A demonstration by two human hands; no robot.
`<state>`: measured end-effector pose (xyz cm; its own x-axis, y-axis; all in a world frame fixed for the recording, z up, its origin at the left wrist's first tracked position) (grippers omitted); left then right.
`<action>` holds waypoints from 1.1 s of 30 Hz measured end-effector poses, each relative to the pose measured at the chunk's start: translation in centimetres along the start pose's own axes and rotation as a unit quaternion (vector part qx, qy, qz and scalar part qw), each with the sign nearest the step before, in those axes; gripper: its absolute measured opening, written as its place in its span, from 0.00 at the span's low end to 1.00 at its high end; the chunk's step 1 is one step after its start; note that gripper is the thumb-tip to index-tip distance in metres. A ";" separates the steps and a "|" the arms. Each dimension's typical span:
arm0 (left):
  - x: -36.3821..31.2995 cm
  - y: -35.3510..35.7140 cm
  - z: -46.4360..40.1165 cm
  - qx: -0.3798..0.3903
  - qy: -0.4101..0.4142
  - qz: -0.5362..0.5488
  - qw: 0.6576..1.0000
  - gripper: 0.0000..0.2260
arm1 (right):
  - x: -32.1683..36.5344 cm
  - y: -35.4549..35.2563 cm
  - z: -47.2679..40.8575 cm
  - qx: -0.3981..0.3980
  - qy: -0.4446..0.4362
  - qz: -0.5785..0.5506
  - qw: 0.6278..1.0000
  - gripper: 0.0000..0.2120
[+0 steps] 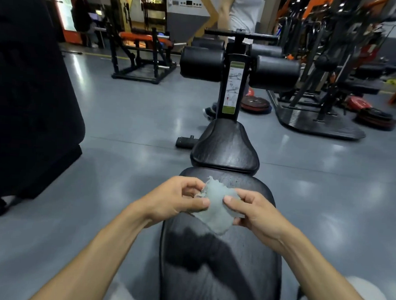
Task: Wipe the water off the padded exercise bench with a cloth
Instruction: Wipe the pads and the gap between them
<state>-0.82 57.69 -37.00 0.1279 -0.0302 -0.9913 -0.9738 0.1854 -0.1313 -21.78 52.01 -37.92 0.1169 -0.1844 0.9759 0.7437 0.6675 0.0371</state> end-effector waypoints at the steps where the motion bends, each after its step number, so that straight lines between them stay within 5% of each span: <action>1: 0.0 0.2 0.5 0.008 0.001 0.000 1.000 0.11 | -0.4 0.4 0.3 -0.007 -0.004 -0.008 1.000 0.13; 7: 1.2 1.3 3.5 -0.046 -0.005 0.052 0.998 0.05 | -0.9 3.1 2.7 -0.079 -0.037 0.035 0.996 0.07; 13: 1.5 2.0 6.0 -0.047 0.037 0.094 0.994 0.09 | -1.9 5.8 4.9 0.046 0.057 0.032 0.997 0.20; 18: 2.7 3.2 6.7 -0.128 -0.015 0.181 0.975 0.10 | -1.7 6.9 4.5 -0.061 -0.016 0.009 0.998 0.12; 21: 5.2 5.1 6.9 -0.084 -0.090 0.237 0.964 0.15 | -2.6 6.4 4.8 -0.096 -0.014 -0.007 0.995 0.12; 33: 9.6 9.3 3.3 -0.015 -0.129 0.027 0.991 0.10 | -11.8 -1.2 5.5 -0.215 0.123 -0.193 0.950 0.16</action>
<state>-8.03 62.31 -47.76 0.1147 0.2311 -0.9662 -0.9854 0.1499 -0.0811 -27.67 57.36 -48.29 -0.1083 -0.5535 0.8258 0.9560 0.1700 0.2393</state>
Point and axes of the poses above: each hand's wrist, its own z-axis away from the middle knuckle, its own y-axis out of the palm, x = y × z, the point moved 2 cm from there along -z, towards the middle knuckle, and after that the axes turned 4 degrees about y, right-handed, at the moved point
